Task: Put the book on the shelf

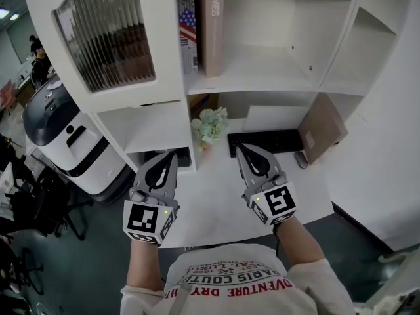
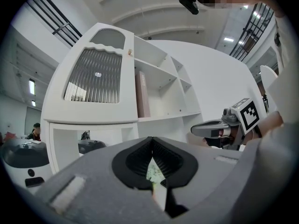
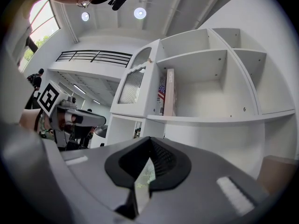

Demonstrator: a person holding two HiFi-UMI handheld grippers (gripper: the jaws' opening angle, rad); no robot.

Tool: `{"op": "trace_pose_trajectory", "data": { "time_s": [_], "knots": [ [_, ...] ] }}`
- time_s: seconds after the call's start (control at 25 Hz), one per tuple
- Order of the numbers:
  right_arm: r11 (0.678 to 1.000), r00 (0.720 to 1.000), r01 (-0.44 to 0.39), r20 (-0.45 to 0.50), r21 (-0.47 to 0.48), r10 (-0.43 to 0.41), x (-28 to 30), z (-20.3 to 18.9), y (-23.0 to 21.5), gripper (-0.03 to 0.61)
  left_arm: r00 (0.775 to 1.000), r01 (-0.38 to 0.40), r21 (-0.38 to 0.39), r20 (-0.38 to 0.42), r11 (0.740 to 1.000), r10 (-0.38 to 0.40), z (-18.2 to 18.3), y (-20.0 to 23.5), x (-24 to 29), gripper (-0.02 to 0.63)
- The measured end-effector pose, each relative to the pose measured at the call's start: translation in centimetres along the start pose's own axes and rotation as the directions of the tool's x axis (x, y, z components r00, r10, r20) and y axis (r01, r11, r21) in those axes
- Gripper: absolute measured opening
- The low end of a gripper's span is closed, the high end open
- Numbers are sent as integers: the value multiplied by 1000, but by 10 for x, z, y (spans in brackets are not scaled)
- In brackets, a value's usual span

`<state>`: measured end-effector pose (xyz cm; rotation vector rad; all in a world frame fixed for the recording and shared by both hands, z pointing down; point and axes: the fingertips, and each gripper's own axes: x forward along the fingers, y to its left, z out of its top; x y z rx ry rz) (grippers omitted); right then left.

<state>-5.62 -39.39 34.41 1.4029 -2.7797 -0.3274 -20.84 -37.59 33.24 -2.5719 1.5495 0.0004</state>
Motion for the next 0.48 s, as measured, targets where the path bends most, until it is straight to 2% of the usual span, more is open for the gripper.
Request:
{"op": "trace_pose_trajectory", "data": {
  "time_s": [0.48],
  "knots": [
    [1000,1000,-4,-8,17,4,3,-5,-2,0,999,24,4,-23,1000,-23,-9,-3,3,5]
  ]
}}
